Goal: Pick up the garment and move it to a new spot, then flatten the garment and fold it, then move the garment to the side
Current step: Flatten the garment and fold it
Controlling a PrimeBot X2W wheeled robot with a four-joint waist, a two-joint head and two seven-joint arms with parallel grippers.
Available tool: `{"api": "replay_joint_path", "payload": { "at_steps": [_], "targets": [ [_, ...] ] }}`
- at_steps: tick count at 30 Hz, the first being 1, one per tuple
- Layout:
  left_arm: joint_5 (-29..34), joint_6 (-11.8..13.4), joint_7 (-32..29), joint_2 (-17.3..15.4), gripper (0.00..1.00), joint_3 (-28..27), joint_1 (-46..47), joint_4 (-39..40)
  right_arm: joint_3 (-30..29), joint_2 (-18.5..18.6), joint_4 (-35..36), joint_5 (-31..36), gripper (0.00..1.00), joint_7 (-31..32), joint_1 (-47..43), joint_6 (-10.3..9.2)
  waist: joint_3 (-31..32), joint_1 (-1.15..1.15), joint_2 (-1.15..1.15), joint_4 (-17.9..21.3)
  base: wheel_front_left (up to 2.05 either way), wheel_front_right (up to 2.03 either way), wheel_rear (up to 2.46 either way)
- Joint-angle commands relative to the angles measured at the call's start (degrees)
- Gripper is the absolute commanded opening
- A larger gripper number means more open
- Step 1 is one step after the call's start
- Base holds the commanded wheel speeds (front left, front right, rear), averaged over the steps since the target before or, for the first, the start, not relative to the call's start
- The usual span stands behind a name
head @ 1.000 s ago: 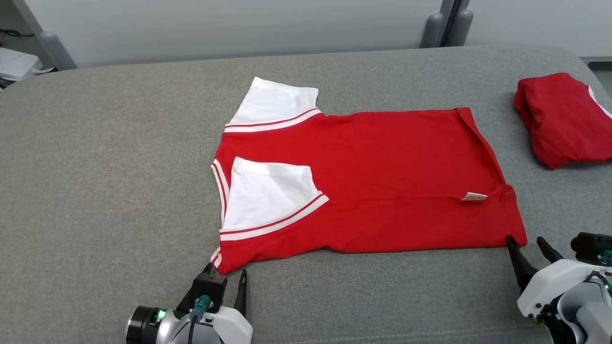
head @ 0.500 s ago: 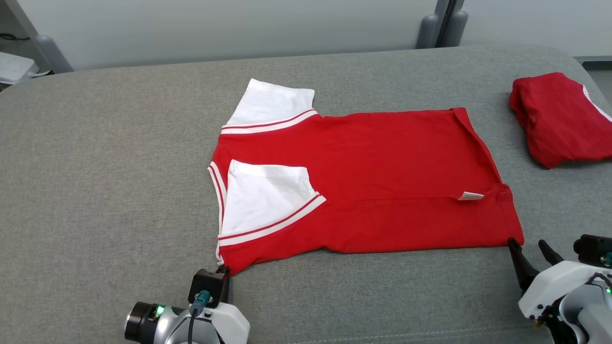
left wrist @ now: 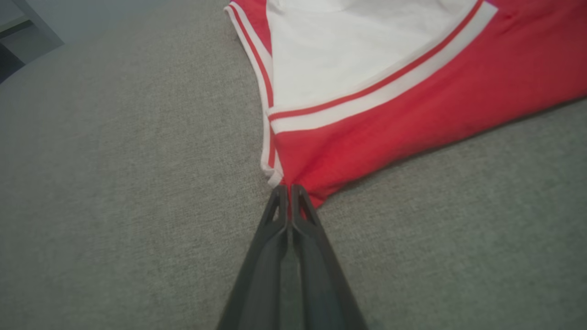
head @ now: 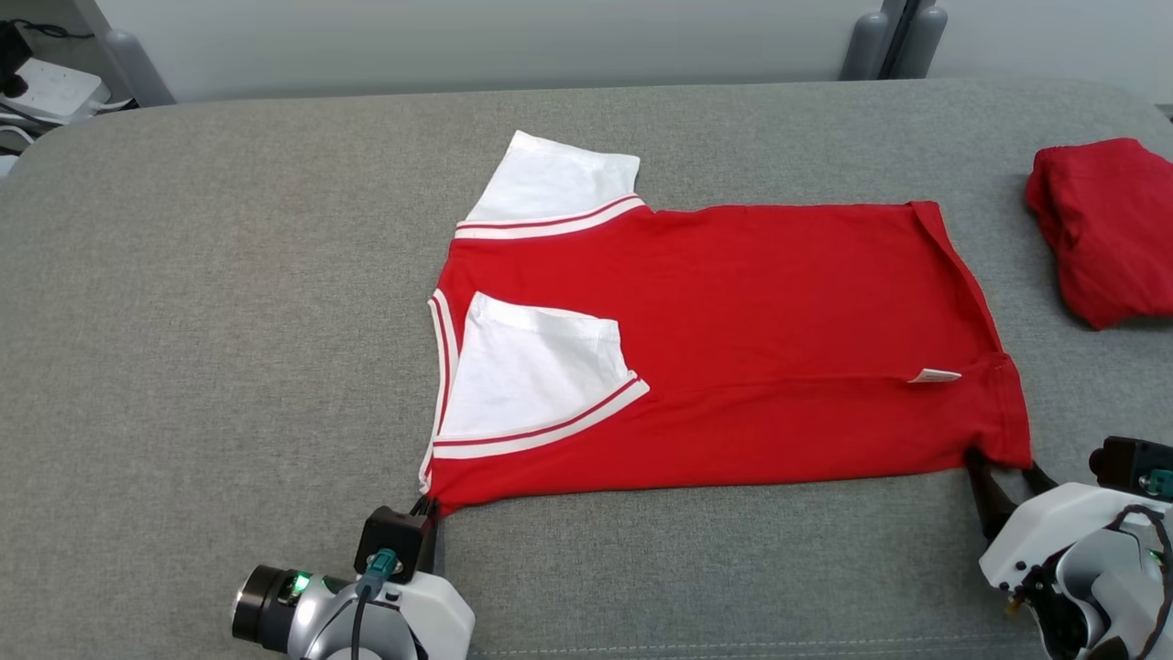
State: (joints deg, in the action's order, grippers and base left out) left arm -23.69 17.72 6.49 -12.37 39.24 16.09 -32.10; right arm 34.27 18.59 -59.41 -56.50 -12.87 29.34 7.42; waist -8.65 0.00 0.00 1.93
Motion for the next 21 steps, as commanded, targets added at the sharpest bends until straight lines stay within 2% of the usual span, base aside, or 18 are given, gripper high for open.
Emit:
{"api": "replay_joint_path", "payload": {
  "at_steps": [1, 2, 3, 4, 5, 6, 16, 21],
  "targets": [
    [0.2, 0.5, -0.2, -1.8, 0.0, -1.7, 2.1, 1.5, 1.4, 0.3, -0.5, -0.8, 0.96, 0.4, 0.5, 0.07, -0.1, 0.0, 0.0, 0.0, 0.0, 0.0, 0.0],
    [0.2, 0.5, -0.3, -1.9, 0.0, -1.7, 2.1, 1.7, 1.6, 0.2, -0.8, -1.1, 0.73, 0.5, 0.8, 0.07, -0.2, 0.0, 0.0, 0.0, 0.0, 0.0, 0.0],
    [0.3, 0.6, -0.5, -2.0, 0.0, -1.6, 2.1, 2.0, 1.8, 0.2, -1.1, -1.4, 0.44, 0.7, 1.1, 0.07, -0.2, 0.0, 0.0, 0.0, 0.0, 0.0, 0.0],
    [0.3, 0.7, -0.7, -2.1, 0.0, -1.5, 2.1, 2.2, 2.0, 0.2, -1.4, -1.7, 0.33, 0.8, 1.3, 0.07, -0.2, 0.0, 0.0, 0.0, 0.0, 0.0, 0.0],
    [0.3, 0.7, -0.8, -2.2, 0.0, -1.5, 2.1, 2.4, 2.2, 0.2, -1.6, -2.0, 0.06, 0.8, 1.4, 0.07, -0.2, 0.0, 0.0, 0.0, 0.0, 0.0, 0.0],
    [0.2, 0.7, -0.9, -2.2, 0.0, -1.4, 2.1, 2.6, 2.5, 0.3, -1.8, -2.3, 0.0, 0.7, 1.5, 0.07, -0.2, 0.0, 0.0, 0.0, 0.0, 0.0, 0.0],
    [-0.7, 1.2, -1.9, -2.6, 0.0, -1.1, 0.3, 5.4, 4.5, 2.1, -0.2, -4.6, 0.0, -0.6, -1.9, 0.07, 1.3, 0.0, 0.0, 0.0, 0.0, 0.0, 0.0],
    [-1.3, 2.6, -4.2, -4.0, 0.0, -0.7, -3.4, 10.3, 6.2, 4.4, 2.7, -6.0, 0.0, -0.8, -5.2, 0.07, 2.2, 0.0, 0.0, 0.3, 0.0, 0.0, 0.0]
  ]
}}
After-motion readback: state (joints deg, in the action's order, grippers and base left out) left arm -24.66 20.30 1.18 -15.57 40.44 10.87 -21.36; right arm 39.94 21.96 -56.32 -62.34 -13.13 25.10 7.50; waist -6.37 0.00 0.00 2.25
